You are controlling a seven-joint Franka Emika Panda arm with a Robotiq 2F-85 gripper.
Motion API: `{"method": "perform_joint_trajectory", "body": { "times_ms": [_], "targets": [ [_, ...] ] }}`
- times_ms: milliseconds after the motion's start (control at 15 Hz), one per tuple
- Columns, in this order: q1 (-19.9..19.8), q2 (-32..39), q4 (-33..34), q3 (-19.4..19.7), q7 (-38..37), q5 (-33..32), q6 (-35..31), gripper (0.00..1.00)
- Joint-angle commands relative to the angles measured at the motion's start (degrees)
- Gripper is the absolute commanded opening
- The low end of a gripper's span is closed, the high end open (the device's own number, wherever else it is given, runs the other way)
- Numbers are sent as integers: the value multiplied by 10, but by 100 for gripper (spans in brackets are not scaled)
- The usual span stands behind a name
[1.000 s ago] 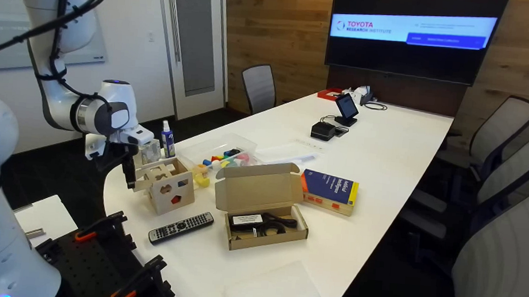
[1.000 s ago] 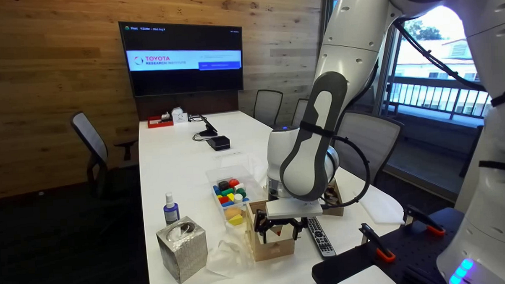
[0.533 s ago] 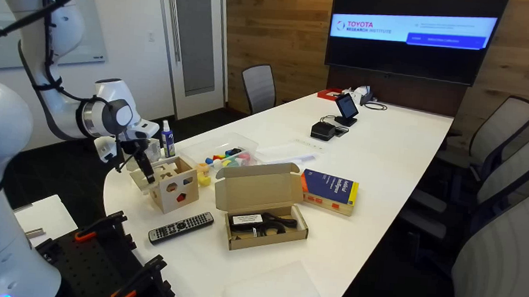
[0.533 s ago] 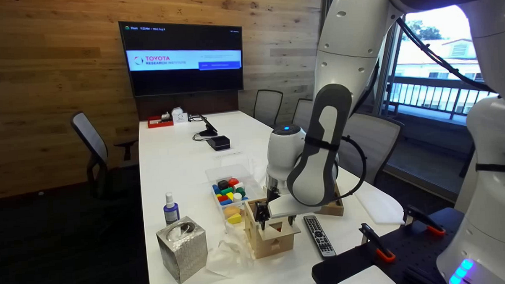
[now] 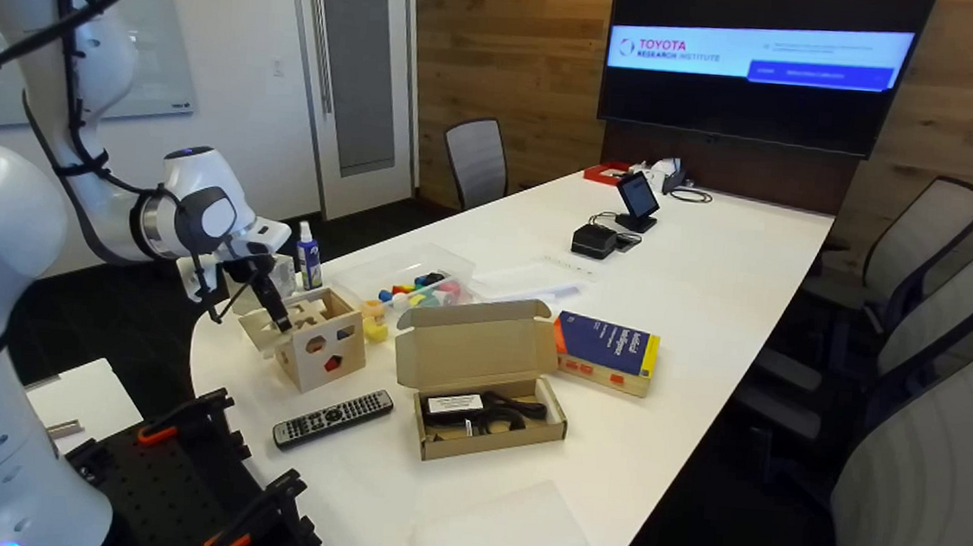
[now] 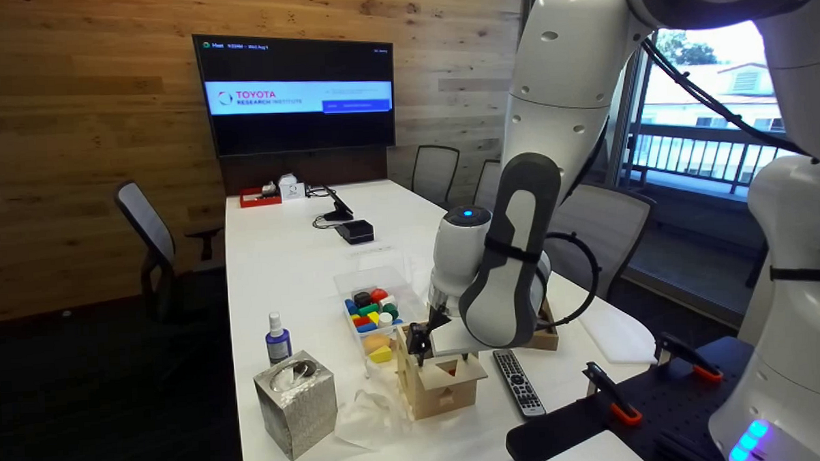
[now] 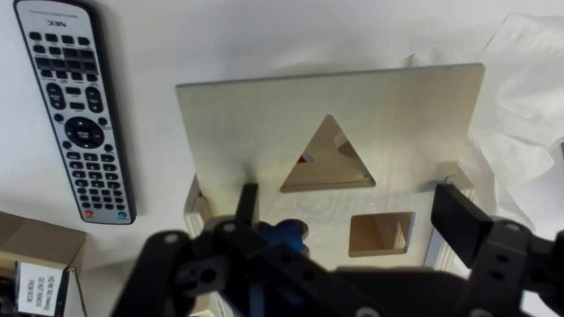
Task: Close the lid of the toy box
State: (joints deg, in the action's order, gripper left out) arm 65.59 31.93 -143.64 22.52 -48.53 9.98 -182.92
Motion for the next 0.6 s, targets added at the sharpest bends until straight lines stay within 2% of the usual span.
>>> {"method": "perform_joint_trajectory", "body": {
  "times_ms": [0,133,200,400,533],
  "targets": [
    [75,-53,-32,72,-7,13,21,100],
    [115,-82,-40,119,-2,10,37,100],
    [118,-106,-43,129,5,6,60,100],
    [83,-173,-39,106,26,11,154,100],
    [49,-204,-40,68,51,42,203,100]
  ]
}}
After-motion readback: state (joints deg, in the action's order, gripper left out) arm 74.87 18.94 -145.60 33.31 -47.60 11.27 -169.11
